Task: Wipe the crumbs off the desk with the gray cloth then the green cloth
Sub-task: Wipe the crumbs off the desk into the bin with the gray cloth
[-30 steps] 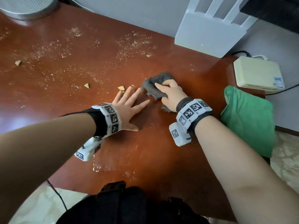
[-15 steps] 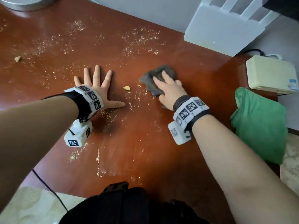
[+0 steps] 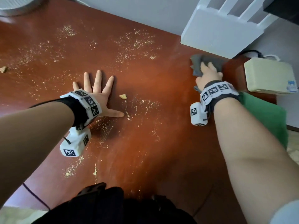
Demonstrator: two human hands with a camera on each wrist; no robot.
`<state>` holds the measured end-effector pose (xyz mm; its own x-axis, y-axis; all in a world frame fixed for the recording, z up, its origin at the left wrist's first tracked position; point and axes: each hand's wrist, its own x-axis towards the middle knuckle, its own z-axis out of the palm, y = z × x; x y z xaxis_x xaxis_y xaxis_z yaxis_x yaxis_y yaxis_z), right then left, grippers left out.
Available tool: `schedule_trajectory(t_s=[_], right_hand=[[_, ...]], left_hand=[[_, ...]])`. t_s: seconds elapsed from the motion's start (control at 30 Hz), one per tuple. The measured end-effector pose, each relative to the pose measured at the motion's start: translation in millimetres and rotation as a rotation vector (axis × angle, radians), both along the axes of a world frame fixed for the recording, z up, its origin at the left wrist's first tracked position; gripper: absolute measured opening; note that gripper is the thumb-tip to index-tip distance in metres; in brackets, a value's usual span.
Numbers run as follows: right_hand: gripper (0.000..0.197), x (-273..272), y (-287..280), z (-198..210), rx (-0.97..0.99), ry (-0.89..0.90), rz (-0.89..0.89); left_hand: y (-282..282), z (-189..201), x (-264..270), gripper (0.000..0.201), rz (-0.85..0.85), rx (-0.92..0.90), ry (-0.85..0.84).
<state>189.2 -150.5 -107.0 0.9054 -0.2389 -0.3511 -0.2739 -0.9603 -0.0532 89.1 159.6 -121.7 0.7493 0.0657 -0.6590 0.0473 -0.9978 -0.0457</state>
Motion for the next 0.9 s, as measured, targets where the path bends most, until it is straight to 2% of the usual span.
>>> schedule_trajectory(t_s=[0.07,0.13,0.2,0.27,0.3,0.37,0.4,0.43,0.5,0.53,0.6,0.67,0.73,0.8,0.83,0.9], right_hand=[[0.065,-10.8,35.7,5.3,0.047,0.005,0.313],[0.064,-28.7,67.0,7.7,0.096,0.095,0.578],[0.06,-41.9,79.0,9.9,0.222,0.183,0.703],[0.057,-40.1,69.0,19.7,0.362,0.108,0.65],[0.055,-34.9,58.7,24.0,0.404,0.027,0.543],[0.048,-18.5,33.7,24.4,0.373,-0.158,0.28],[0.041,-11.6,22.6,22.0,0.285,-0.192,0.17],[0.037,-7.8,15.4,18.4,0.18,-0.145,0.085],[0.048,-7.2,11.1,8.0,0.079,0.002,-0.018],[0.058,-10.5,15.0,4.1,0.097,0.036,-0.024],[0.068,-19.9,31.0,5.2,0.104,0.03,0.165],[0.066,-33.6,52.0,9.2,0.082,0.102,0.449],[0.061,-48.1,67.0,11.9,0.144,0.18,0.609],[0.056,-46.0,68.2,16.6,0.325,0.131,0.575],[0.055,-38.0,65.6,17.8,0.375,0.044,0.473],[0.054,-12.9,58.8,12.9,0.326,-0.132,0.205]], left_hand=[[0.4,-0.5,0.3,0.13,-0.002,-0.001,0.005],[0.6,0.1,0.5,0.13,-0.002,-0.002,0.008],[0.2,1.6,0.6,0.13,-0.001,0.0,0.01],[-1.5,2.6,0.8,0.131,-0.001,0.005,0.011],[-1.8,2.7,1.4,0.131,-0.001,0.006,0.01],[-2.2,3.1,1.2,0.131,0.001,0.006,0.011],[-2.2,2.9,0.9,0.13,0.001,0.006,0.011],[-1.9,2.7,0.4,0.13,0.002,0.005,0.011],[-1.6,2.2,0.3,0.129,-0.002,0.009,0.01],[-1.2,2.4,0.2,0.129,-0.002,0.011,0.011],[-1.6,3.2,0.2,0.128,0.0,0.014,0.013],[-2.1,4.6,-0.2,0.128,-0.001,0.015,0.011],[-2.8,6.1,-0.6,0.127,-0.002,0.013,0.009],[-4.1,7.5,-1.1,0.127,0.004,0.014,0.003],[-4.4,7.4,-1.1,0.127,0.005,0.017,-0.001],[-3.9,5.1,-0.8,0.126,-0.003,0.017,-0.013]])
